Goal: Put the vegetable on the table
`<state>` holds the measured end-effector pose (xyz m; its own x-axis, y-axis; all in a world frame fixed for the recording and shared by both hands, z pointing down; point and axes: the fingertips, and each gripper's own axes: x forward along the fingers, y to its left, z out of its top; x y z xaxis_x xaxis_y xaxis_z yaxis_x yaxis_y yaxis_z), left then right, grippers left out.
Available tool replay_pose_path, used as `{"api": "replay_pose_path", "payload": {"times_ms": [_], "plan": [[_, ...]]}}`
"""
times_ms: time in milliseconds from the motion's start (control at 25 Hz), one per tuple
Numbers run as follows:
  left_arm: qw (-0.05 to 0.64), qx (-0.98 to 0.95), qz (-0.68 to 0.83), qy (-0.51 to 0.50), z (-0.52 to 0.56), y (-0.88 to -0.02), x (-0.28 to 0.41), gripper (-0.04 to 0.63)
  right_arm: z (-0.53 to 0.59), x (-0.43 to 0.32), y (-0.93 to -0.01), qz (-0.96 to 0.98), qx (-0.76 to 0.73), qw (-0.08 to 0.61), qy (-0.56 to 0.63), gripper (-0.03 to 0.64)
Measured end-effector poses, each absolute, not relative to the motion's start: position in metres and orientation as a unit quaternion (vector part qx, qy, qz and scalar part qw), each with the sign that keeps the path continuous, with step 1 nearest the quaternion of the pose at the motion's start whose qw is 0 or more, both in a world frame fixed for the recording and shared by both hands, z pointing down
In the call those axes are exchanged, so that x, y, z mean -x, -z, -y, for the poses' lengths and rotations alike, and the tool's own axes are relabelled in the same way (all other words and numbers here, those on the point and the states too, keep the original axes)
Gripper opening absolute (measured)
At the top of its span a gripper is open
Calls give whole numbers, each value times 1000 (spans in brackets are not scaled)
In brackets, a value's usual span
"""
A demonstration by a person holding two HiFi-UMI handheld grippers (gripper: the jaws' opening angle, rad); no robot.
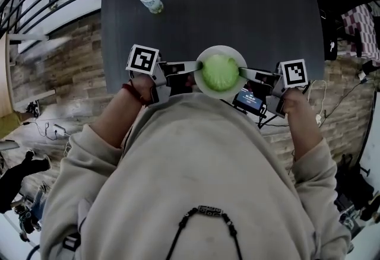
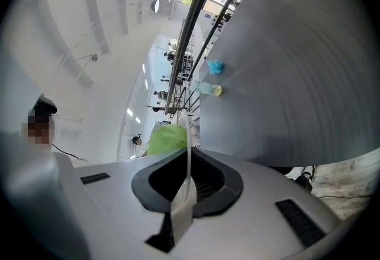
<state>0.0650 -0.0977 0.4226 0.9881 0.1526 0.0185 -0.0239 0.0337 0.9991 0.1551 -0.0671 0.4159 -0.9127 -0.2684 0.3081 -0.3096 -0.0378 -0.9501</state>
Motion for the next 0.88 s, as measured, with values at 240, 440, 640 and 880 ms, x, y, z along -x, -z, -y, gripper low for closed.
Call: {"api": "replay_pose_path", "payload": {"times_ms": [240,440,640,880], "plan": [[713,-697,-48,-58,122,-419,-47,21,91,-138,-411,695,-221,15,-684,26],[711,-700,-43,-50,146,-415,-21,21,116,-113,-408,698,-222,24,-680,26],[717,-696,-31,-26,172,-413,0,21,145,-92,-405,697,-210,33,-685,26],[723,-691,-5,-2,182,-413,7,21,160,-89,-404,701,-195,54,-683,26]]}}
